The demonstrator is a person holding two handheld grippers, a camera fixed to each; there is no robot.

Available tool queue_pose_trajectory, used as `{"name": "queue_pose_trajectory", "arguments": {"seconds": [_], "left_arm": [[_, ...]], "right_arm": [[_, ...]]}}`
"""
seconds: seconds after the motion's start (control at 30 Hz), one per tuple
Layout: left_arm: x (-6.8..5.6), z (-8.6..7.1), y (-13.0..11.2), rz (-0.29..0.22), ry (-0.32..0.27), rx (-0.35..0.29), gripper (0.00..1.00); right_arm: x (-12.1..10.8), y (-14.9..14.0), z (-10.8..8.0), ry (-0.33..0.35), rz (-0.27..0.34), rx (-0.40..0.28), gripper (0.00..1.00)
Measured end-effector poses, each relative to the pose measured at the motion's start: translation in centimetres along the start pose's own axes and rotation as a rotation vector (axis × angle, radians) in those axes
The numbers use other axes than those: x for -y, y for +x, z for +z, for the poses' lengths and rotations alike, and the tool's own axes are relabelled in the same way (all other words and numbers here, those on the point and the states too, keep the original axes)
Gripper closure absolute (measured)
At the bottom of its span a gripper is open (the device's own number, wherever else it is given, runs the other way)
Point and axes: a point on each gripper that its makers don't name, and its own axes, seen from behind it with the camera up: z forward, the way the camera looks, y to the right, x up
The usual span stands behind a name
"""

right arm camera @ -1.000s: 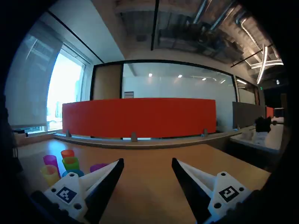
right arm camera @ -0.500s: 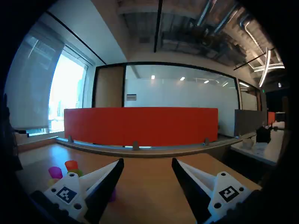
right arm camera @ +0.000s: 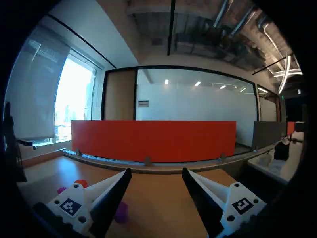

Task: Pour water

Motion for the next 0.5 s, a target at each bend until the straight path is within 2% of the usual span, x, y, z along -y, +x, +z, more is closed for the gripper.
{"name": "queue_pose_trajectory", "arguments": {"seconds": [0.2,0.5], "left_arm": [[-0.9,0.3,0.3,0.02,-0.066,0.023,0.05],[-3.0,0.9,0.9,0.013,-0.198,0.06,0.05]], "right_arm": [[0.9,-0.2,0.3,0.052,-0.006,0.024,0.01],[3.3,0.3,0.7,0.203,-0.038,0.061,0.01]]}}
